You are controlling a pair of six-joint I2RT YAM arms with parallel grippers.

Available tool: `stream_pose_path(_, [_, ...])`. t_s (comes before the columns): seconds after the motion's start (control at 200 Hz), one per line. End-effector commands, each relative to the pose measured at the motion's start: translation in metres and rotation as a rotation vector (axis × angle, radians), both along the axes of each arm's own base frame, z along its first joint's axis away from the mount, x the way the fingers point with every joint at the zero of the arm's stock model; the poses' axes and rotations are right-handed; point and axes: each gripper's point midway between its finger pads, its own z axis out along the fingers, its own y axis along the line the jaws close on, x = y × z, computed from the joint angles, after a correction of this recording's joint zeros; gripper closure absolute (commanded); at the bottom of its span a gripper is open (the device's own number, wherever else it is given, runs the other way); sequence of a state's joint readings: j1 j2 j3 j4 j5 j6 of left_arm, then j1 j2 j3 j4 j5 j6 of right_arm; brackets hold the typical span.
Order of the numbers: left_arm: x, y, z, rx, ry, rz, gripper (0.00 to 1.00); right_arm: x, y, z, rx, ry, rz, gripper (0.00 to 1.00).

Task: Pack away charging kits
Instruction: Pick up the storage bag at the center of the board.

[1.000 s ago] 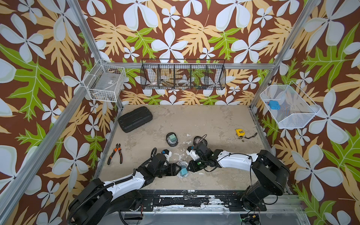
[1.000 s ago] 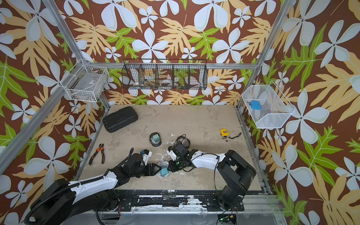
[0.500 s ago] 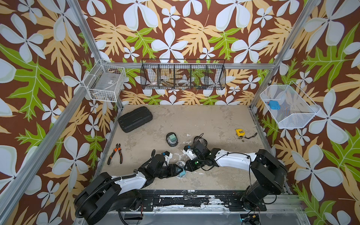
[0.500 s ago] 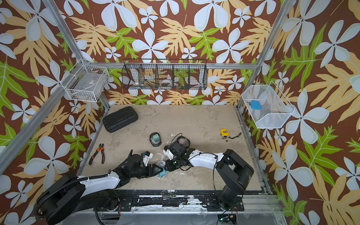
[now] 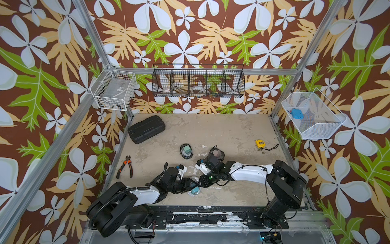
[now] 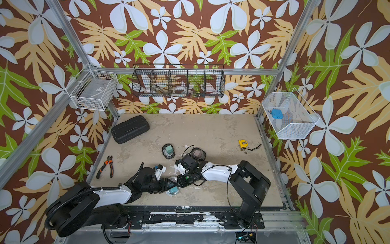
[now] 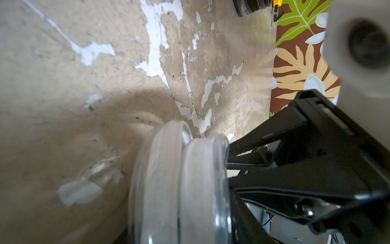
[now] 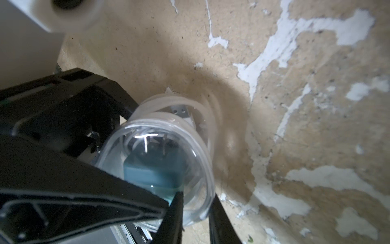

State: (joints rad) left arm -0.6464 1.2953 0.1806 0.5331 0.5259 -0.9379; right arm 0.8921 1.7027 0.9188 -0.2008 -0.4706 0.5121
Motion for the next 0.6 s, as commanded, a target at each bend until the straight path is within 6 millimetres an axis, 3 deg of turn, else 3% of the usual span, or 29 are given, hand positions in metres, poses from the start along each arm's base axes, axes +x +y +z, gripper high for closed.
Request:
stream_pose_path(0.0, [-0.002,-0.005,0.008,-0.043,-0.013,-0.02,0.52,0.003,0.009,0.008,0.034,-0.022,0.024,0.76])
stream_pose_path(0.2, [0.004,-0.002,0.015,-0.082,-0.007,0.023,0.72,0.004,0.014,0.016,0.048,-0.032,0.034,0.69])
stream_pose_path(0.285, [0.01,0.001,0.025,-0.136,-0.018,0.064,0.73,0.005,0.01,0.022,0.045,-0.056,0.026,0.63])
stream_pose_path(0.45, [0.021,0.006,0.039,-0.161,-0.049,0.104,0.75,0.005,-0.006,0.053,0.07,-0.143,-0.01,0.62])
stream_pose_path(0.596, [0.025,0.005,0.057,-0.217,-0.059,0.113,0.75,-0.009,-0.017,0.076,0.131,-0.215,-0.012,0.61])
